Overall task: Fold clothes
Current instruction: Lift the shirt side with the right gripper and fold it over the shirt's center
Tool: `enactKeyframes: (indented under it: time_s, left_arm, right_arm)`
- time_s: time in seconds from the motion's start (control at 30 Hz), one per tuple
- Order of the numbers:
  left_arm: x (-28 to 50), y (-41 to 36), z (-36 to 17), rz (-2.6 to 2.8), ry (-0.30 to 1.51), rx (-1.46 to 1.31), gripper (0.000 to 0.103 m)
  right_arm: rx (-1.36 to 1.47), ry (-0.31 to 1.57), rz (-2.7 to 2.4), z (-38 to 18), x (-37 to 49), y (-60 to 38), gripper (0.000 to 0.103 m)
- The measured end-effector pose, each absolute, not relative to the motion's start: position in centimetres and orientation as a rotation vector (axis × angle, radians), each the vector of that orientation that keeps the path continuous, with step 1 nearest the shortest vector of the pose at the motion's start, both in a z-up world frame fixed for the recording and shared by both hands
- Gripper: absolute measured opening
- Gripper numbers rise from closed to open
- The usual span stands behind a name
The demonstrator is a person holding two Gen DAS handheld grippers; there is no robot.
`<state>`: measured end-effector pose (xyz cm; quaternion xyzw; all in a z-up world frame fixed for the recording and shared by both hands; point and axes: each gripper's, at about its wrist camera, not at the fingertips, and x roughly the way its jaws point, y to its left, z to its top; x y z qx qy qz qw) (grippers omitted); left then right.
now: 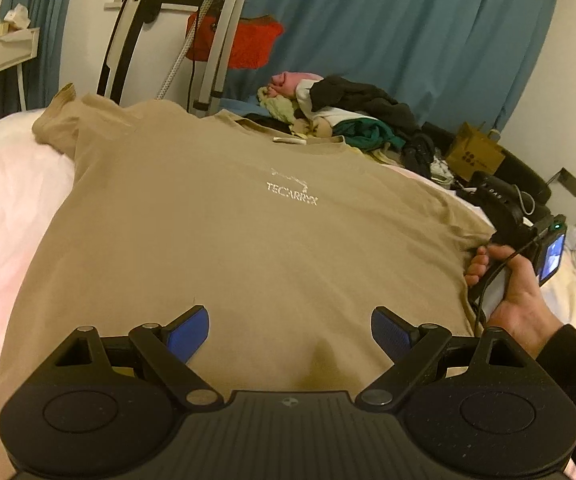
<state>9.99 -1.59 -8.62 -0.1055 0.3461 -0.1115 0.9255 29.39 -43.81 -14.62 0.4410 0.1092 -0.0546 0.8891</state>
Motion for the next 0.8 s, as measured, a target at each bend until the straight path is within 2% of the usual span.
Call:
enactKeyframes:
  time_s: [0.07, 0.13, 0.37, 0.63, 0.8]
  left_arm:
    - [11.1, -1.7, -8.9, -0.223, 0.713, -0.227, 0.090]
    - [12.0, -1.5, -9.1, -0.218, 0.717, -0.244, 0.090]
    - [12.4, -0.2, -7.9, -0.185, 0.681, -0.270, 0.090]
    - [9.5, 4.1, -4.5, -0.125, 0.611, -0.288, 0.090]
    - [8.6, 7.5, -3.4, -0.072, 0.599, -0.306, 0.092]
  right_arm:
    - [0.902, 0.219, -0.144, -14.5, 30.2, -44.5, 0.056]
    - [0.890, 0.274, -0.171, -14.3, 31.3, -45.3, 0.009]
    - [0.624, 0.312, -0.216, -7.0, 31.3, -44.1, 0.006]
    - [0.307, 0.248, -0.224, 3.8, 30.3, -33.6, 0.006]
    - [0.104, 0.277, -0.211, 4.5, 31.0, -23.4, 0.006]
